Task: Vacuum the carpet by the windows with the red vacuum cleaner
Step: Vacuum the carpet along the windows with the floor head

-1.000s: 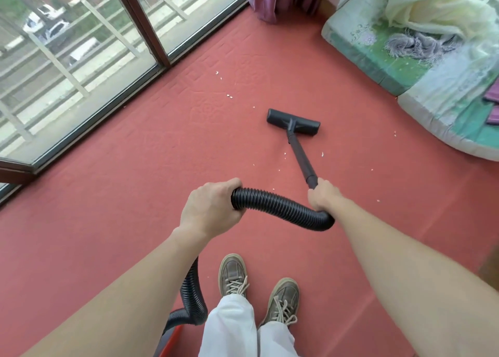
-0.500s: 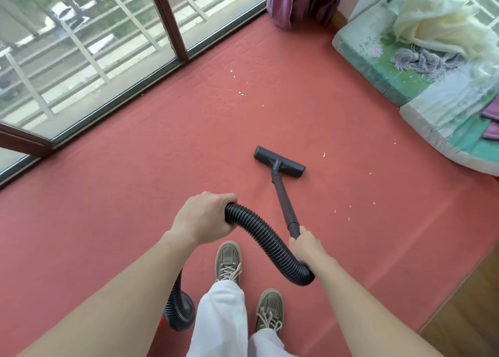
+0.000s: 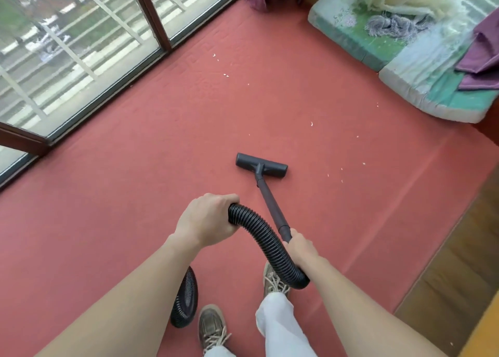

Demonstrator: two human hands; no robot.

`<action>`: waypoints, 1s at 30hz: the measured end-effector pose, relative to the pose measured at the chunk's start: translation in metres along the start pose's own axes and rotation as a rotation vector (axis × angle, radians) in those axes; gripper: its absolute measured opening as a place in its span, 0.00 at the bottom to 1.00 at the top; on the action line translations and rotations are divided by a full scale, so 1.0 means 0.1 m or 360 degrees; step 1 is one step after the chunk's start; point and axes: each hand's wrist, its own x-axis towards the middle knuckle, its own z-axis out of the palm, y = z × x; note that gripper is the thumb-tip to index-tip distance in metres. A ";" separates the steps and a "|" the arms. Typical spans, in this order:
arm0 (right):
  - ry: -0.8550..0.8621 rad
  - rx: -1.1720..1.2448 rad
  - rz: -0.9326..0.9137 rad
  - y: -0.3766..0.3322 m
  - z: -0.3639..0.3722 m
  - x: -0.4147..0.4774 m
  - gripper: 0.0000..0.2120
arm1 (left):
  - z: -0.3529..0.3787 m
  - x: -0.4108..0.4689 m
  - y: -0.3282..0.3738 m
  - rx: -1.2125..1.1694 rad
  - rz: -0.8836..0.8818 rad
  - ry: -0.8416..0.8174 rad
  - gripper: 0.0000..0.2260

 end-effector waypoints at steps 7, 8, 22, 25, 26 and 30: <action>-0.0093 0.0093 0.0005 0.21 0.65 -0.45 0.18 | 0.04 -0.74 -0.22 0.0001 -0.0015 -0.0027 0.05; -0.0093 0.0098 0.0006 0.22 0.69 -0.46 0.18 | 0.03 -0.79 -0.24 0.0012 -0.0005 -0.0023 0.05; 0.0226 -0.0367 -0.0132 -0.71 -0.43 0.44 0.18 | -0.17 -0.32 -0.19 -0.0059 -0.0083 0.0353 0.06; 0.0251 -0.0501 -0.0127 -1.25 -0.90 0.79 0.21 | -0.31 0.02 -0.23 -0.0101 -0.0178 0.0562 0.07; 0.0240 -0.0536 -0.0135 -1.41 -1.04 0.87 0.22 | -0.36 0.13 -0.24 -0.0112 -0.0201 0.0643 0.07; 0.0198 -0.0596 -0.0122 -1.69 -1.38 0.97 0.23 | -0.49 0.39 -0.17 -0.0116 -0.0243 0.0789 0.09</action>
